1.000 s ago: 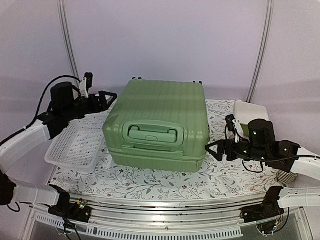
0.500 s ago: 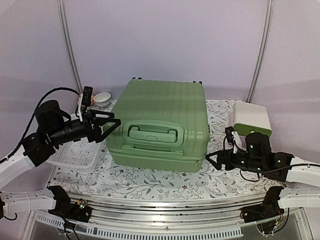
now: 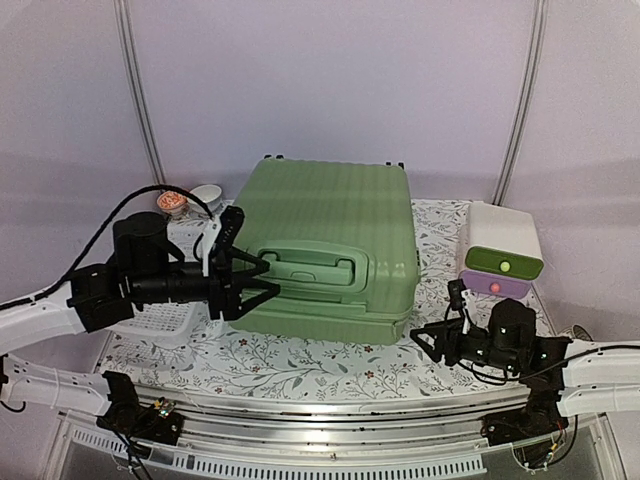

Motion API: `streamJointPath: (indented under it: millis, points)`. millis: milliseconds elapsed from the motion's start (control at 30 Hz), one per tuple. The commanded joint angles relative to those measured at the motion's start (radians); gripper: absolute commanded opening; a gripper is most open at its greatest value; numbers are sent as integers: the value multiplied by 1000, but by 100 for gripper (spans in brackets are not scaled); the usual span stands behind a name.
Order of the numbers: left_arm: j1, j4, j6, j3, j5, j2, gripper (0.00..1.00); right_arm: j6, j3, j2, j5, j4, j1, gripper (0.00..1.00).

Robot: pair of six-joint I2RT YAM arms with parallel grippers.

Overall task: Open, take out, and arrange the luggage
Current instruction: Grab the zipper of the luggage.

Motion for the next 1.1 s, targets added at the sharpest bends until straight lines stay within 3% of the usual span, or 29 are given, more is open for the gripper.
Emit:
streamJointPath:
  millis: [0,133,267,733,1067]
  points:
    - [-114,-29,161,31,-113,44,65,-56,-10,68,36,203,76,54]
    - [-204,-53,231,45,-213,98,65,-95,-36,143,145,309,143,52]
    - [-248,-62,255,48,-273,128,64,-97,-62,223,217,442,170,45]
    - [-268,-61,267,38,-358,198,58,-119,34,536,310,653,228,38]
    - [-268,-38,287,17,-366,208,57,-82,75,624,404,681,245,21]
